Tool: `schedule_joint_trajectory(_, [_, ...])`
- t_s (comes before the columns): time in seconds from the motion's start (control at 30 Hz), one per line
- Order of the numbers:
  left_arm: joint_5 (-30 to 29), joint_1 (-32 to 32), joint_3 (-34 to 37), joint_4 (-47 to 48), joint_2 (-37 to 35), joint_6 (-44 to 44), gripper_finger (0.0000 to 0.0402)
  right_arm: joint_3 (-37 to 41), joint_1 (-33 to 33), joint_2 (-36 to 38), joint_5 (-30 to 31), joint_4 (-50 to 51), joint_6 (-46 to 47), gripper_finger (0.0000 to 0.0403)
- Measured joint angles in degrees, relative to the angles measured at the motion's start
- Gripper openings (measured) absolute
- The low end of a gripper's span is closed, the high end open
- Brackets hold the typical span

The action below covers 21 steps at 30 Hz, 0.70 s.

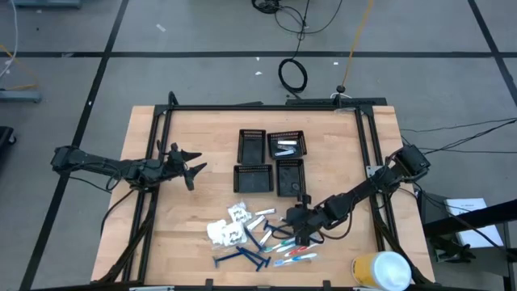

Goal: Pick & Place Travel size toiletries
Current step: Put the silver nail cutter into the top right black bin

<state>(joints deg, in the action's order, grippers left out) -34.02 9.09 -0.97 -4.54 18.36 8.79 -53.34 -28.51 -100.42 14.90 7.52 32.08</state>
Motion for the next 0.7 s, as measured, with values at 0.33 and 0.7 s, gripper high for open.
schedule_joint_trajectory(0.33, [0.0, 0.0, 0.0, 0.0, 0.0, 0.0, 0.0209, -0.3, -0.1, -3.6, 0.9, -0.7, 3.7, 0.0155])
schedule_joint_trajectory(0.7, [0.0, 0.0, 0.0, 0.0, 0.0, 0.0, 0.0209, -0.2, 0.0, -4.5, 0.6, -0.3, 2.8, 0.0109])
